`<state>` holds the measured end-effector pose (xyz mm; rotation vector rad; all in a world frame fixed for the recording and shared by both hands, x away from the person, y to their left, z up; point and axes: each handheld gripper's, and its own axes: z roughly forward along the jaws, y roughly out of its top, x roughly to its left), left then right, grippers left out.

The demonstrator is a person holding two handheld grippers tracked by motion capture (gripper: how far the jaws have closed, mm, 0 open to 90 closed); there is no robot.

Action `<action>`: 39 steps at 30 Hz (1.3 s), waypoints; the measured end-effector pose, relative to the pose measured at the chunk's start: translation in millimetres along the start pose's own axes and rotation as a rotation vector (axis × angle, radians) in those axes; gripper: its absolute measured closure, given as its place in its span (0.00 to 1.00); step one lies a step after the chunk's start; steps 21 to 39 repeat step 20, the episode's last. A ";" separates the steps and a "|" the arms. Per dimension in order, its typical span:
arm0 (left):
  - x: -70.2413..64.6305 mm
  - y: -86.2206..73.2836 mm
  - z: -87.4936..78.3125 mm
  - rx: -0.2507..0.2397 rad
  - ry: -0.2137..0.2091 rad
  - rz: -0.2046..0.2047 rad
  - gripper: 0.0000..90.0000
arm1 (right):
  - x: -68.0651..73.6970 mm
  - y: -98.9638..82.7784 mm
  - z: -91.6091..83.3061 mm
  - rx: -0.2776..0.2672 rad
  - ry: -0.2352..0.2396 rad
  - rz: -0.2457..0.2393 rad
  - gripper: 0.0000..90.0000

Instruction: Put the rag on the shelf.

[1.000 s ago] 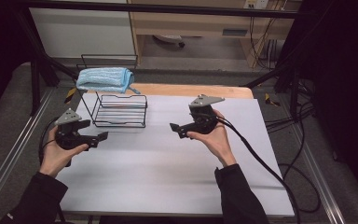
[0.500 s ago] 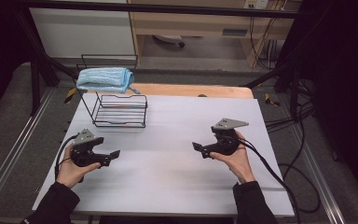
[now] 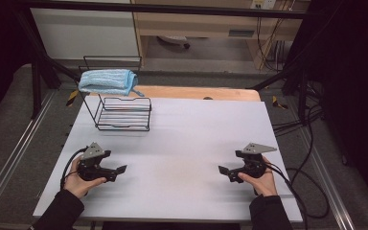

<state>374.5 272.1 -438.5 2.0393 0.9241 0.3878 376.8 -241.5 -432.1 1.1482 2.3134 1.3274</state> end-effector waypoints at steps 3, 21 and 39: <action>-0.7 -4.0 -0.5 0.005 0.002 0.005 0.10 | -4.6 -11.5 -4.0 0.001 -0.001 0.006 0.01; -1.2 -13.2 -1.0 0.002 -0.004 0.010 0.10 | -9.8 -27.2 -18.3 -0.039 -0.012 0.053 0.01; -1.2 -13.2 -1.0 0.002 -0.004 0.010 0.10 | -9.8 -27.2 -18.3 -0.039 -0.012 0.053 0.01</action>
